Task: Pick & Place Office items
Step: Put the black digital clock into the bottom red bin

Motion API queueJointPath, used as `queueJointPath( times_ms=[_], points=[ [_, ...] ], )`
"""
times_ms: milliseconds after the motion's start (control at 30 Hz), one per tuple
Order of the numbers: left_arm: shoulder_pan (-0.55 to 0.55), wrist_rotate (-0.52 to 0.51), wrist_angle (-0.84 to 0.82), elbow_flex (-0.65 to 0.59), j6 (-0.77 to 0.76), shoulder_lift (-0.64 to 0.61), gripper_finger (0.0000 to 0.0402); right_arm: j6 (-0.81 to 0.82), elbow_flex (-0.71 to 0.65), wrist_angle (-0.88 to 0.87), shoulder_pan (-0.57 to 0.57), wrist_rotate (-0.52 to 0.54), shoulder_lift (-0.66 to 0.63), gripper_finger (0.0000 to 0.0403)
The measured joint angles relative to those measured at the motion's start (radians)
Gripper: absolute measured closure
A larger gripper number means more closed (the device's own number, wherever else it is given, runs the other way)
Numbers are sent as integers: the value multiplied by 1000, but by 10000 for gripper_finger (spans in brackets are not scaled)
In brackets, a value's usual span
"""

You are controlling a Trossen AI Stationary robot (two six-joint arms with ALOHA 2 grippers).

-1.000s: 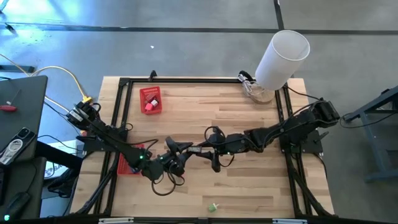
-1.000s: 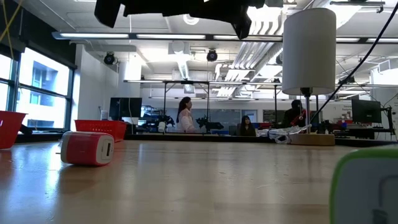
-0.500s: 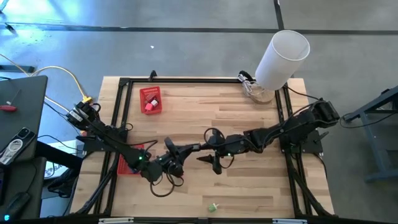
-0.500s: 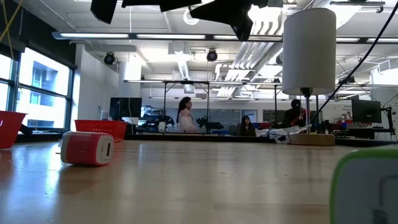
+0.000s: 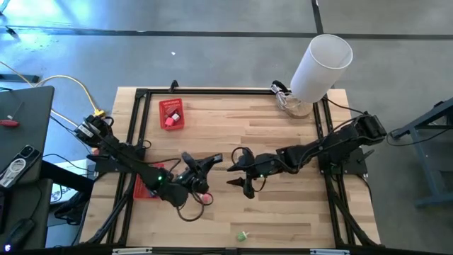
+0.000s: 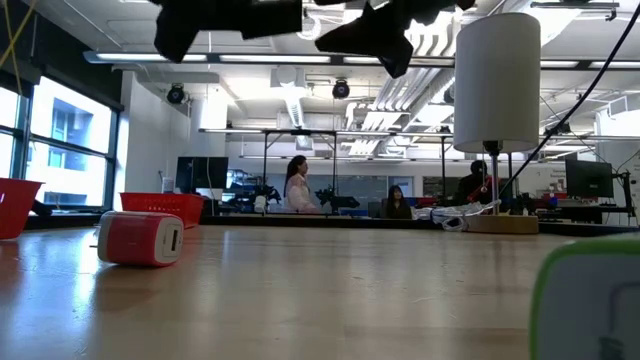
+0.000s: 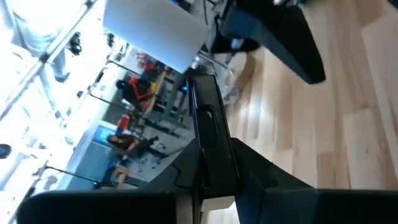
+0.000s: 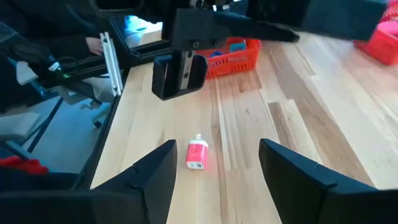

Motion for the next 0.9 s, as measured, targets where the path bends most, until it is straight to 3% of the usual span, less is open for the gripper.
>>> queueJointPath(
  times_ms=[67, 200, 333, 467, 700, 900],
  points=[
    [21, 80, -64, 0, -80, 0, 352, 8, 0, -12, 0, 1, 0, 188],
    [71, 337, -214, 0, -279, 0, 352, 10, 0, -20, 14, 2, 0, 188],
    [102, 391, -378, 0, -431, -14, 349, 10, 0, -22, 35, 2, 0, 188],
    [106, 589, -588, 2, -637, -83, 345, 6, 0, -24, 49, 2, 0, 188],
    [90, 632, -928, 3, -1033, -263, 343, -15, 0, -32, 49, 52, 0, 188],
    [61, 752, -1244, 36, -1374, -361, 346, -24, 0, -32, 42, 73, 0, 188]
  ],
)
